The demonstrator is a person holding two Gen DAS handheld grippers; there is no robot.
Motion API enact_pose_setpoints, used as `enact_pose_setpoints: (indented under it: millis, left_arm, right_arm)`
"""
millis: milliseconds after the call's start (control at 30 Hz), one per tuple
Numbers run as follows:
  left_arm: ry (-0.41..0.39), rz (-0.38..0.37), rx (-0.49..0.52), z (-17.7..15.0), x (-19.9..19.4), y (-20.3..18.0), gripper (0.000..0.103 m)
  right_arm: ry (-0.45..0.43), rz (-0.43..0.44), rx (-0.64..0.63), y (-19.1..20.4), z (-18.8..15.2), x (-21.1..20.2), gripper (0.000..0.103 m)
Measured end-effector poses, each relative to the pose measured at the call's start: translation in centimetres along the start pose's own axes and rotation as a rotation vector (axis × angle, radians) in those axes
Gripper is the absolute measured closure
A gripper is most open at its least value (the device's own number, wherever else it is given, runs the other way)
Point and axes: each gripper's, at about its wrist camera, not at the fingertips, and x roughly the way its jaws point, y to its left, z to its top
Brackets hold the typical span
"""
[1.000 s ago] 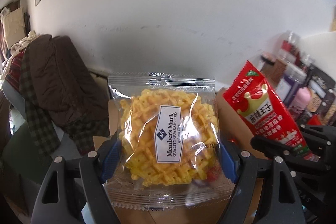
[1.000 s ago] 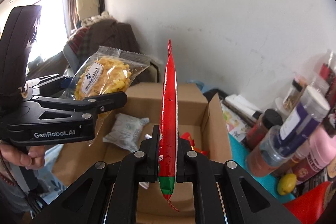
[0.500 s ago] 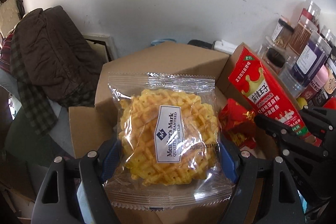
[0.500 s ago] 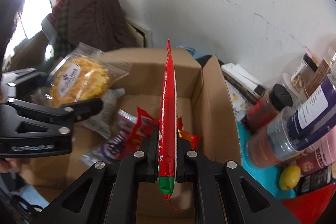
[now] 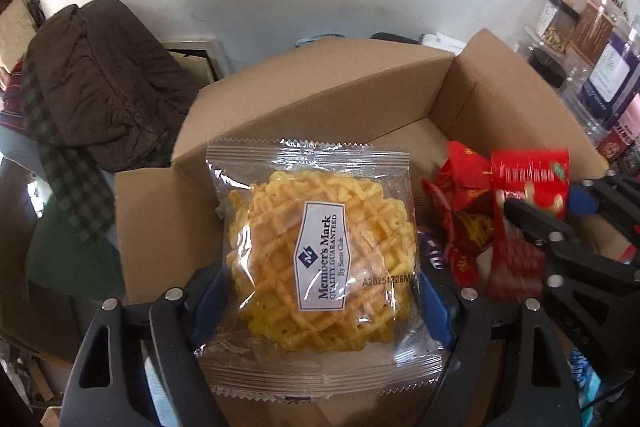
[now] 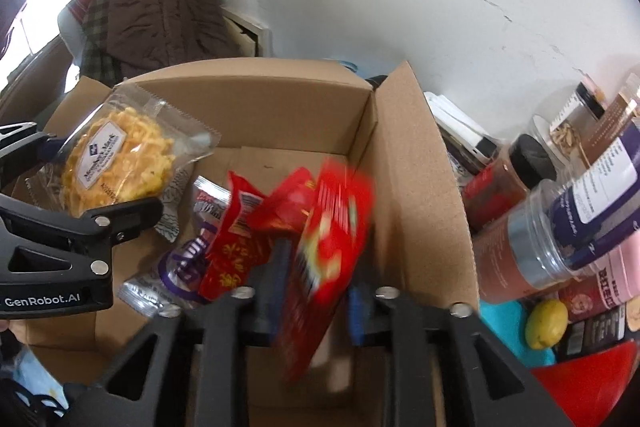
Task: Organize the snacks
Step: 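Lower the waffle pack and red packet into the box and open both tools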
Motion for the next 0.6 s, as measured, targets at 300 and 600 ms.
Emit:
enact_pose_setpoints:
  millis: [300, 600]
  left_arm:
    - [-0.011, 0.035, -0.011, -0.1, -1.1, 0.2, 0.018]
    - [-0.098, 0.045, -0.002, 0.3, -5.1, -0.4, 0.018]
  right_arm:
    - [-0.015, -0.018, 0.003, -0.4, -0.3, -1.7, 0.062]
    - [-0.053, -0.026, 0.032, -1.0, 0.1, -4.3, 0.062]
